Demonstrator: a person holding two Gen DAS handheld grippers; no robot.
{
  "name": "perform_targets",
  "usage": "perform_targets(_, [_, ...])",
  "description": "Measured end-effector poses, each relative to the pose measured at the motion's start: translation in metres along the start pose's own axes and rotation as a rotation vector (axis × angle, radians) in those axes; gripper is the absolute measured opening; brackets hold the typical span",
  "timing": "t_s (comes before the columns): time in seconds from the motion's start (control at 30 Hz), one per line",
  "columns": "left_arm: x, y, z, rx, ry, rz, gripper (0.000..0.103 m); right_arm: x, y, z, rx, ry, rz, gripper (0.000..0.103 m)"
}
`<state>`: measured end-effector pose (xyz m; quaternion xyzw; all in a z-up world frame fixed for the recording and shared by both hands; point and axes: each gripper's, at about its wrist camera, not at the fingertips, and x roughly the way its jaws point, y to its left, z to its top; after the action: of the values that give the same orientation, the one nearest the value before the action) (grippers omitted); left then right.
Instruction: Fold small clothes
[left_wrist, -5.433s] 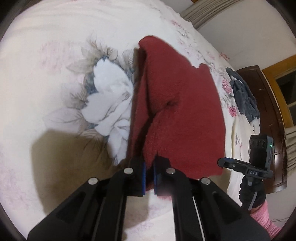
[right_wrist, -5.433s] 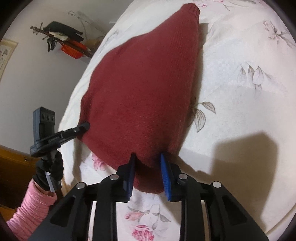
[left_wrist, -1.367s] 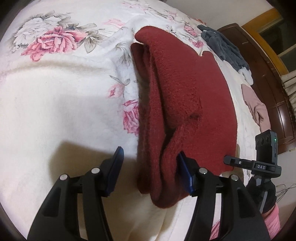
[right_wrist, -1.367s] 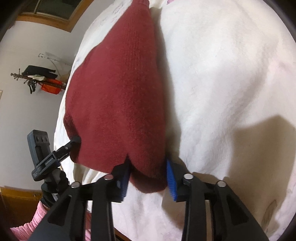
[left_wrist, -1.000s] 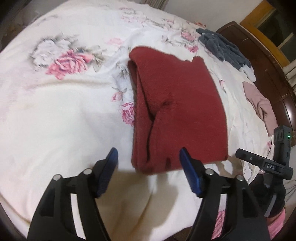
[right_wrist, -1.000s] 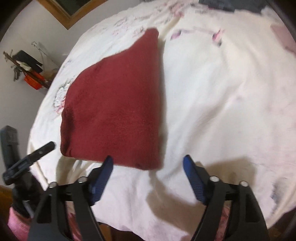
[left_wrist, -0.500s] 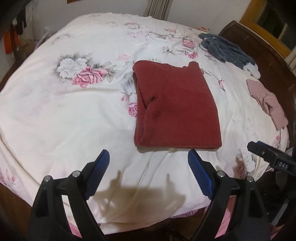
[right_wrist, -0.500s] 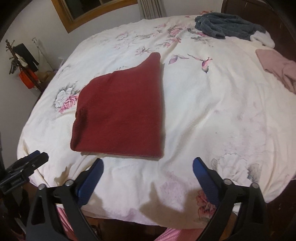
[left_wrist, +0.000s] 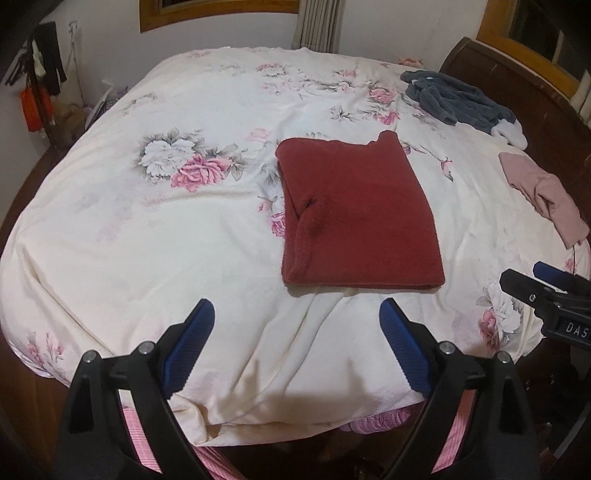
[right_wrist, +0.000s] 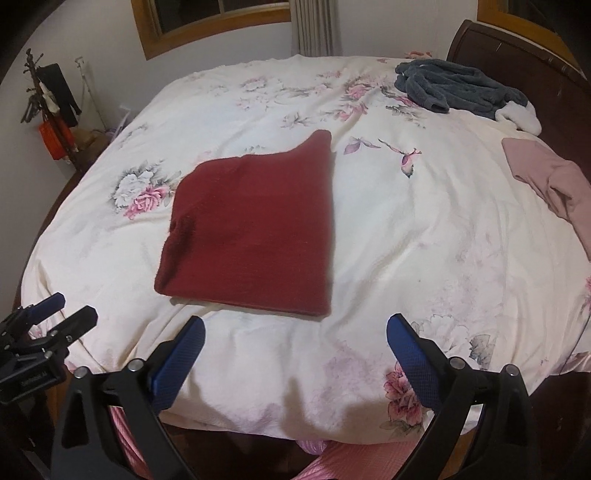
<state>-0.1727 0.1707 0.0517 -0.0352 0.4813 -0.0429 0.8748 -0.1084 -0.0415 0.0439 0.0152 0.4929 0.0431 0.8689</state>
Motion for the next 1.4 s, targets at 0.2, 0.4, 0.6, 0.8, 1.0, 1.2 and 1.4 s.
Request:
perform_targets(0.2, [-0.009, -0.004, -0.002, 0.019, -0.023, 0.035, 0.090, -0.005, -0.001, -0.004, 0.005, -0.006, -0.028, 0.099])
perform_targets(0.4, [-0.015, -0.010, -0.002, 0.039, -0.034, 0.059, 0.090, -0.005, -0.003, -0.005, 0.007, 0.008, -0.063, 0.099])
perform_targets(0.6, [-0.015, -0.015, -0.002, 0.049, -0.029, 0.063, 0.090, -0.006, -0.004, -0.007, -0.003, 0.006, -0.074, 0.099])
perform_targets(0.8, [-0.011, -0.018, -0.004, 0.047, -0.017, 0.072, 0.090, -0.007, -0.005, -0.007, 0.001, 0.007, -0.071, 0.099])
perform_targets(1.0, [-0.007, -0.023, -0.005, 0.054, -0.004, 0.074, 0.090, -0.006, -0.007, -0.006, 0.003, 0.006, -0.073, 0.099])
perform_targets(1.2, [-0.004, -0.023, -0.004, 0.055, 0.002, 0.078, 0.090, -0.004, -0.008, -0.005, 0.010, 0.011, -0.074, 0.099])
perform_targets(1.4, [-0.003, -0.024, -0.006, 0.056, 0.006, 0.079, 0.090, -0.003, -0.010, -0.006, 0.019, 0.014, -0.074, 0.099])
